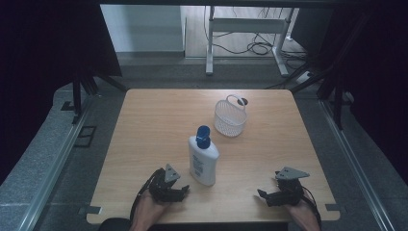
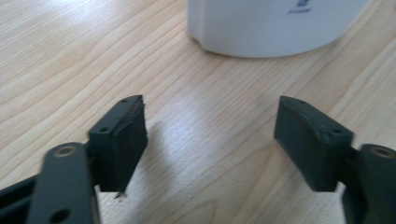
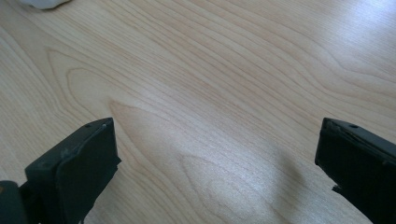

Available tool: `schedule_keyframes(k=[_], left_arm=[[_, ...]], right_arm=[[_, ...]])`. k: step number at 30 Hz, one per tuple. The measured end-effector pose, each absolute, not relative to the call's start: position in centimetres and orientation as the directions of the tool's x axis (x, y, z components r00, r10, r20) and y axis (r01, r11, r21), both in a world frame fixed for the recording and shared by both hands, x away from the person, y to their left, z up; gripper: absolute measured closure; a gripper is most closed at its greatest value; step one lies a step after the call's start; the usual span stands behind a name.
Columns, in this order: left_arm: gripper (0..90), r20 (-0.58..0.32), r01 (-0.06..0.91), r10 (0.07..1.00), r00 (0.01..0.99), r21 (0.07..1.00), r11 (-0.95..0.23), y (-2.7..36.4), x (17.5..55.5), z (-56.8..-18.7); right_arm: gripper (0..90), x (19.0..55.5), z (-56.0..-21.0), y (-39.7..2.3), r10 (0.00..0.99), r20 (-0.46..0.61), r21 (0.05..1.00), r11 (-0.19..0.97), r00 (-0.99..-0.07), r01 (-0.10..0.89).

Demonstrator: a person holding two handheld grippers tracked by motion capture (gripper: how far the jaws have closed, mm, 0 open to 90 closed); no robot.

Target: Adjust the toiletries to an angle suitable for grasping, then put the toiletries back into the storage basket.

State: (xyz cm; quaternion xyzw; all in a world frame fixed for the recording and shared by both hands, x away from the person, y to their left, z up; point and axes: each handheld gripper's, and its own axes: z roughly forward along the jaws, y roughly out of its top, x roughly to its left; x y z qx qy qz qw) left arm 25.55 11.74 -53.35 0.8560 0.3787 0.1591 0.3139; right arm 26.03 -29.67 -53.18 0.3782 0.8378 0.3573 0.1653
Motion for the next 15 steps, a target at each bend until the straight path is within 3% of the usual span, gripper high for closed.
schedule_keyframes(k=[9, 15], left_arm=[[13.9, 0.031, 0.566, 0.766, 0.642, 0.655, -0.500, 11.90, 25.78, -53.72], [11.7, -0.021, 0.590, 0.780, 0.626, 0.667, -0.455, 12.17, 26.01, -54.06]], right_arm=[[0.0, 25.85, -52.85, -29.17, 0.737, -0.019, 0.730, 0.472, -0.676, 0.494], [0.0, 25.72, -52.63, -28.78, 0.725, -0.019, 0.735, 0.477, -0.688, 0.483]])
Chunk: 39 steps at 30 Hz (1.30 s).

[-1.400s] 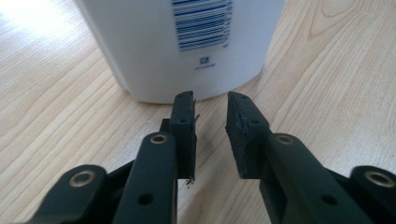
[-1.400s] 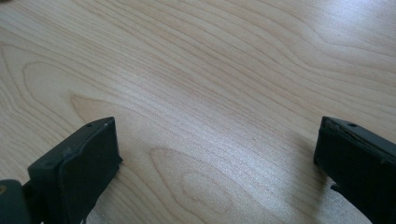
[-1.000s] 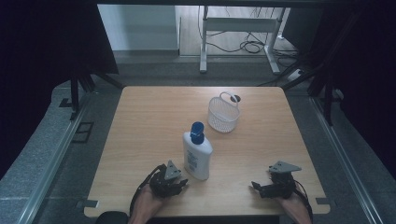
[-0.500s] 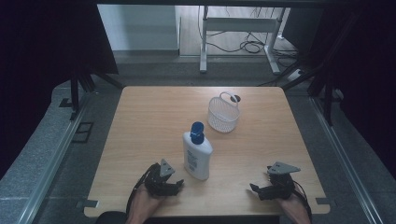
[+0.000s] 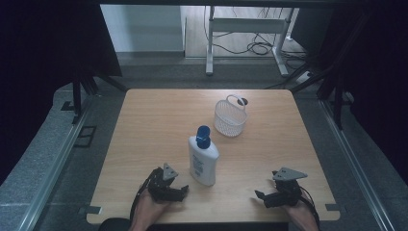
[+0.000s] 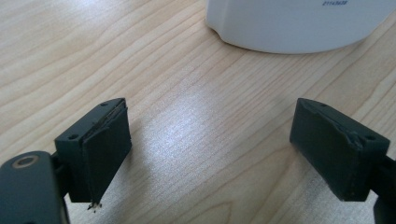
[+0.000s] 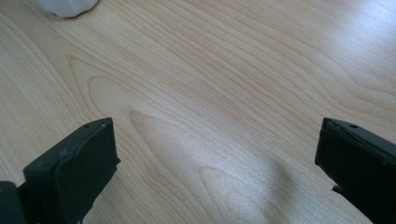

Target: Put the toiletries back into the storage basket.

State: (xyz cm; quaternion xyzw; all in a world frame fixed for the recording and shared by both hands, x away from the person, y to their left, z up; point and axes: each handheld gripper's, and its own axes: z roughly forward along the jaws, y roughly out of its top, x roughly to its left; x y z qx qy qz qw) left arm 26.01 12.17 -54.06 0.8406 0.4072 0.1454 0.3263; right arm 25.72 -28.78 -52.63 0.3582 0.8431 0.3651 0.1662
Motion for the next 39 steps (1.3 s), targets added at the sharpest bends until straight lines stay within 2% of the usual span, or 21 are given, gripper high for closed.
schedule_keyframes(k=[39], left_arm=[[10.0, -0.025, 0.574, 0.771, 0.636, 0.684, -0.451, 12.6, 26.0, -54.4]], right_arm=[[0.0, 25.8, -50.6, -24.8, 0.625, 0.065, 0.769, 0.465, -0.778, 0.438]])
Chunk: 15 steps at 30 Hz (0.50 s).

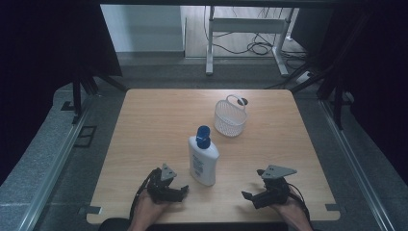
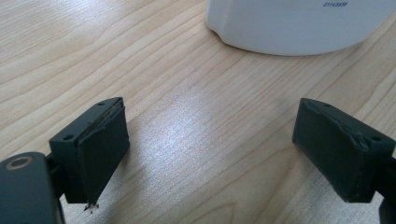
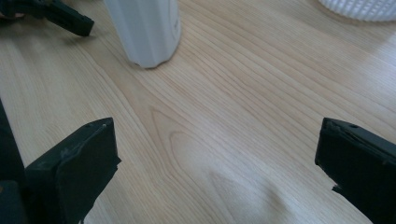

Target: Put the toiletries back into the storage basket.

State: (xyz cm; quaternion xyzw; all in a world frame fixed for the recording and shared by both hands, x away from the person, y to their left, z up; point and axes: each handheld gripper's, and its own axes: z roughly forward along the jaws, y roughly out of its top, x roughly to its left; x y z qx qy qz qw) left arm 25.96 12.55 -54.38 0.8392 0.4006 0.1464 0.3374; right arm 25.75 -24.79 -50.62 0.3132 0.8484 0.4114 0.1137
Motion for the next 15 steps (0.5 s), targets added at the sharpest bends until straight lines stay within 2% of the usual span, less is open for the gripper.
schedule_keyframes(k=[15], left_arm=[[10.0, -0.025, 0.574, 0.771, 0.636, 0.683, -0.452, 12.6, 26.0, -54.4]], right_arm=[[1.5, 26.2, -49.0, -22.5, 0.590, 0.095, 0.782, 0.455, -0.802, 0.427]])
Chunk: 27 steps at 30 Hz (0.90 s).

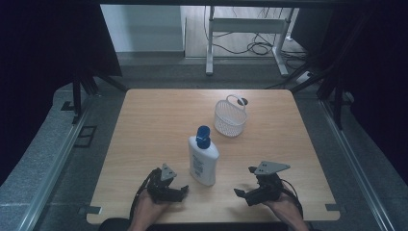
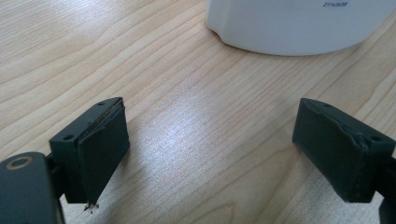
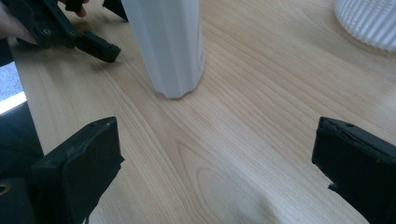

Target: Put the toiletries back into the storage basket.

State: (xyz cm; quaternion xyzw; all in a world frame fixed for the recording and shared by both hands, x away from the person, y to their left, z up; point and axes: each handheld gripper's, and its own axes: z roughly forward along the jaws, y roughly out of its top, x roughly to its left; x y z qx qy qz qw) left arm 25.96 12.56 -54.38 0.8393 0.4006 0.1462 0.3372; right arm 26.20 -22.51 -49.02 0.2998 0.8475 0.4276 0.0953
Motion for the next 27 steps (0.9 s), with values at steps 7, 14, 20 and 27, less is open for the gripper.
schedule_keyframes(k=[7, 14, 20, 27], left_arm=[[10.1, -0.025, 0.574, 0.771, 0.636, 0.683, -0.452, 12.6, 26.0, -54.4], [10.1, -0.027, 0.575, 0.774, 0.633, 0.686, -0.446, 12.5, 25.9, -54.4], [10.1, -0.026, 0.575, 0.772, 0.635, 0.684, -0.449, 12.5, 25.9, -54.4], [10.2, -0.026, 0.575, 0.773, 0.633, 0.684, -0.448, 12.5, 25.9, -54.4]], right_arm=[[2.5, 26.5, -48.3, -21.0, 0.566, 0.093, 0.780, 0.469, -0.819, 0.414], [4.2, 26.8, -47.7, -19.9, 0.552, 0.092, 0.785, 0.472, -0.829, 0.401], [5.9, 27.1, -47.0, -18.8, 0.541, 0.100, 0.792, 0.465, -0.835, 0.396], [7.8, 27.4, -46.3, -17.4, 0.535, 0.110, 0.792, 0.462, -0.838, 0.399]])
